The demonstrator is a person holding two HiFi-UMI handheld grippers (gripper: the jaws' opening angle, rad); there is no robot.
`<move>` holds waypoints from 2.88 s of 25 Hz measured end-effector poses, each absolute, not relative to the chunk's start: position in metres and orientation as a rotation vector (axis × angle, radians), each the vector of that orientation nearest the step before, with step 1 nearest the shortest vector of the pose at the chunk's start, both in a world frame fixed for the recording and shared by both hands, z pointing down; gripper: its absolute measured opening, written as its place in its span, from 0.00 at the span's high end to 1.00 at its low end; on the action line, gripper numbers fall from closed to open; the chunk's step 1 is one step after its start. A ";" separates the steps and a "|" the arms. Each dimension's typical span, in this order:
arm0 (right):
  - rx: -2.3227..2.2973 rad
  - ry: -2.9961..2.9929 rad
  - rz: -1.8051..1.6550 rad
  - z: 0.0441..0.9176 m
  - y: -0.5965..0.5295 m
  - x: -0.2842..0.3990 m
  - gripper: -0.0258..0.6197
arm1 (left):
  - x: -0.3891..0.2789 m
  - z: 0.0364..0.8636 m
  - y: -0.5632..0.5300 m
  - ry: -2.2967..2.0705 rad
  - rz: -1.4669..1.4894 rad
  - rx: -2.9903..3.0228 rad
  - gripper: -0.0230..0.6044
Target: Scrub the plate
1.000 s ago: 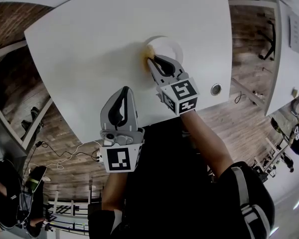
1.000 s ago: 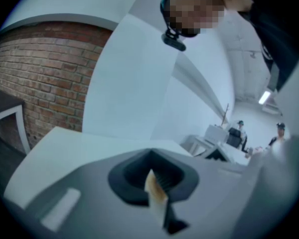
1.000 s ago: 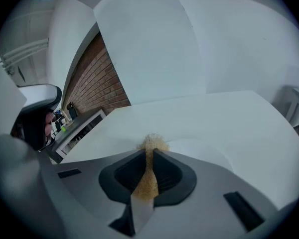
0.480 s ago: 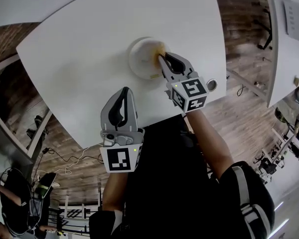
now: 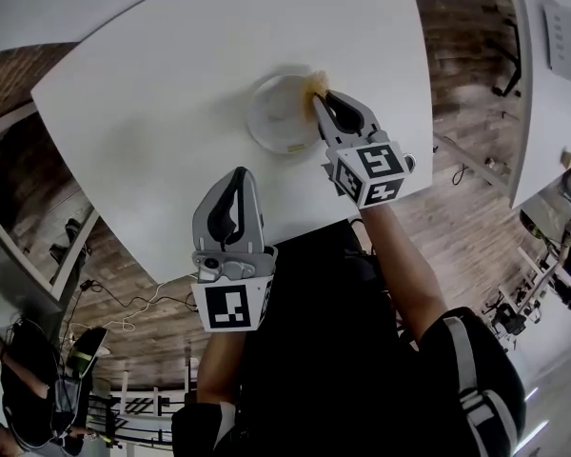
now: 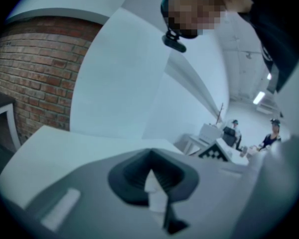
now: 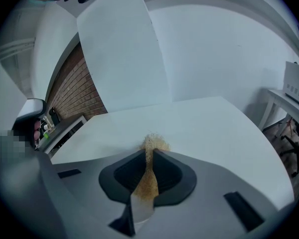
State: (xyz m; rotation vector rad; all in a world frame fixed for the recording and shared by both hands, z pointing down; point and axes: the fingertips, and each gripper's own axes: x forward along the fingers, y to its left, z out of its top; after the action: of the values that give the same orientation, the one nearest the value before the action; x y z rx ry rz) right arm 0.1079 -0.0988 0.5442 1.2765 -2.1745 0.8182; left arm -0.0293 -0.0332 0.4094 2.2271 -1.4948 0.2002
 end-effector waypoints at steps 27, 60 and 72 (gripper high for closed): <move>1.067 -2.275 0.769 0.548 -0.101 0.002 0.90 | -0.102 0.416 -0.016 -1.647 0.135 2.067 0.96; 1.348 -2.181 0.783 0.534 -0.110 0.124 0.90 | -0.027 0.406 -0.026 -1.494 0.180 2.247 0.96; 1.428 -2.244 0.700 0.467 -0.115 0.134 0.90 | -0.025 0.358 -0.036 -1.517 0.134 2.327 0.96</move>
State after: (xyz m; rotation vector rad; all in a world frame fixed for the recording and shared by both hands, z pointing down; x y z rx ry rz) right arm 0.1340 -0.1152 0.4669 1.4279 -2.2440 0.7001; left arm -0.0246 -0.0357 0.3579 2.3271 -1.5166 0.1339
